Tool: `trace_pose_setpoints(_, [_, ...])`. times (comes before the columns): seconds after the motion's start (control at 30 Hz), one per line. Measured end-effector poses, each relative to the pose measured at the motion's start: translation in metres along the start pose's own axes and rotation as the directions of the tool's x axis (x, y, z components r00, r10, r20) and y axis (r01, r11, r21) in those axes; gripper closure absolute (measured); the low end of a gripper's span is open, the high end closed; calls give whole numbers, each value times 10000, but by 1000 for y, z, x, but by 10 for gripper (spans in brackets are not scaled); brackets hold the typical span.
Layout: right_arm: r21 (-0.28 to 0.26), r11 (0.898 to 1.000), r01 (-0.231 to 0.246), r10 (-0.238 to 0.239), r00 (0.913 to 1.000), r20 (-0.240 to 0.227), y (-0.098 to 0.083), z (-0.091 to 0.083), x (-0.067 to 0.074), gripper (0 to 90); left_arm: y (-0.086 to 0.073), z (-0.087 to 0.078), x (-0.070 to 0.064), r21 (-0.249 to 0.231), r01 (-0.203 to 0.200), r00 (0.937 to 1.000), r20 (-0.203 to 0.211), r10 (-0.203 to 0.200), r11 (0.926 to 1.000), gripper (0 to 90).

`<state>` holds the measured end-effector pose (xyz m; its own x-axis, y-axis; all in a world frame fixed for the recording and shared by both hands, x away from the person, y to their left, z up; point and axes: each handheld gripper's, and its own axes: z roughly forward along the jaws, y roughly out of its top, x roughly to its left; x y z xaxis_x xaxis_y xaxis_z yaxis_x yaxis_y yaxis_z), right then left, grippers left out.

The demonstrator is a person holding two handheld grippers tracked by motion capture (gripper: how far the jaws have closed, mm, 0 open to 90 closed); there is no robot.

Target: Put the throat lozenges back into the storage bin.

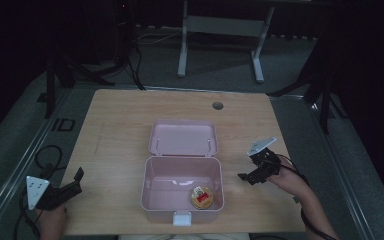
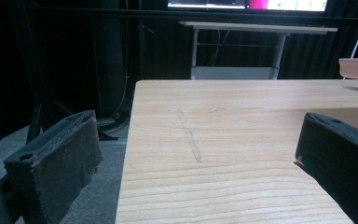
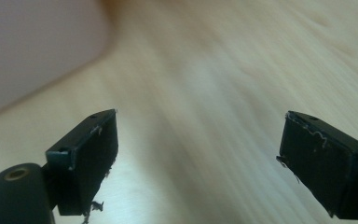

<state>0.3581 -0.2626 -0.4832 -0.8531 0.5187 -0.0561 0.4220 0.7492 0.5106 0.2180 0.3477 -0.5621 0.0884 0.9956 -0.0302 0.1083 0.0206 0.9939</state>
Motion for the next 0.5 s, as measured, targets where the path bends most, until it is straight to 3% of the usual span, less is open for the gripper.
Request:
trace_pose_setpoints(0.1, [-464,9980,-431,457,9973,568,-17,6,-9,112,0,0,0,3,-3,10000,-2,3,10000,4])
trace_pose_setpoints(0.23, [-1015,9901,-973,1099,9858,1269,-36,11,-16,112,0,0,0,3,-8,10000,-5,8,10000,4])
trace_pose_setpoints(0.3, [-1257,9834,-1306,1491,9772,1510,-46,14,-20,112,0,0,0,-1,-8,10000,0,8,10000,4])
trace_pose_setpoints(0.33, [-1435,9774,-1555,1791,9690,1703,-53,15,-22,112,0,0,0,0,-10,10000,0,10,10000,4])
trace_pose_setpoints(0.5, [-1972,9570,-2130,2543,9427,2161,-71,18,-24,112,0,0,0,9,-18,10000,1,18,10000,4])
